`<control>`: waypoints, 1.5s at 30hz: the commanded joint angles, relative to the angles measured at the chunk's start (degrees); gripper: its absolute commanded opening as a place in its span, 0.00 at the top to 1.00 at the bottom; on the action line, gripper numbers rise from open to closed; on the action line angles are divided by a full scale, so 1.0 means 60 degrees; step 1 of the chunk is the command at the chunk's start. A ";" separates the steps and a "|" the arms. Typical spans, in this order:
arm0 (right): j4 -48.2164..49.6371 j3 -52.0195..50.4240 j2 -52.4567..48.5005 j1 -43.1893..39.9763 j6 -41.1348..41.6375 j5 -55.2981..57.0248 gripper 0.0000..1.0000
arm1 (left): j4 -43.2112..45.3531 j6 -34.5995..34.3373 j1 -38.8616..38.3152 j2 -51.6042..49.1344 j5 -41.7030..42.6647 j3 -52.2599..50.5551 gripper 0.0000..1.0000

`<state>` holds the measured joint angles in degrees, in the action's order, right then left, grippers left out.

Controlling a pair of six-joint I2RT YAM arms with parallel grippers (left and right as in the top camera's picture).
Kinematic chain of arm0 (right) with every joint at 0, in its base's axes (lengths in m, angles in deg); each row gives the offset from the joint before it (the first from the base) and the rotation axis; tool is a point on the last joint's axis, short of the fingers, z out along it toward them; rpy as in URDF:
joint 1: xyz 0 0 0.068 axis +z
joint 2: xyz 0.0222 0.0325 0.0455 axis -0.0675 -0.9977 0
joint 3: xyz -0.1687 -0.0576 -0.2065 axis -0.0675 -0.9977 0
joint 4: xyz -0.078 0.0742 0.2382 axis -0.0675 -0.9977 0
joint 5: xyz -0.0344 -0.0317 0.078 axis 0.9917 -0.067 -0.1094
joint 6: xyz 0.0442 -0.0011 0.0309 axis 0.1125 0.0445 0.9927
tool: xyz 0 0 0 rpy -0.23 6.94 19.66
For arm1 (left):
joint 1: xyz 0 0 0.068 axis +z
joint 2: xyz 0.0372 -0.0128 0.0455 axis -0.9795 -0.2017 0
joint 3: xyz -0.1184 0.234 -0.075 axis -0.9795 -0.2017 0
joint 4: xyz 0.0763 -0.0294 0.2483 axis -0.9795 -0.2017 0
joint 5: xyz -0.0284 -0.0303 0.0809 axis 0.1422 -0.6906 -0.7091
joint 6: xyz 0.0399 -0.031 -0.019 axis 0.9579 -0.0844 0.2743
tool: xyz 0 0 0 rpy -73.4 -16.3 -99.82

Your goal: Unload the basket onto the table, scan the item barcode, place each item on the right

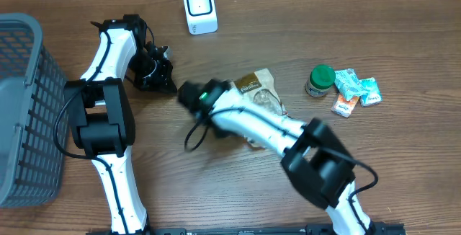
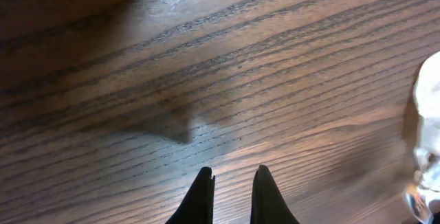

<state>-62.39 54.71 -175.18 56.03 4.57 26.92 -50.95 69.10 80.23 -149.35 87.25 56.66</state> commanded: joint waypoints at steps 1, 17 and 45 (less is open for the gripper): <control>0.0011 0.0452 0.0127 0.0331 0.0393 -0.0539 0.40 | 0.0029 -0.0062 -0.0066 -0.0091 -0.0036 0.0197 0.96; -0.0889 0.0863 0.1614 -0.4353 -0.1982 -0.5082 0.41 | 0.0306 -0.0055 -0.0889 -0.0087 0.1180 0.0197 0.96; 0.1701 -0.3712 0.1559 -0.4885 -0.0120 -0.1304 0.57 | 0.0437 -0.0590 -0.1049 0.4328 -0.0557 0.0889 0.96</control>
<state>-52.80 33.32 -166.24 25.36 2.73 17.09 -48.26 67.40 73.28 -125.57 87.34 61.21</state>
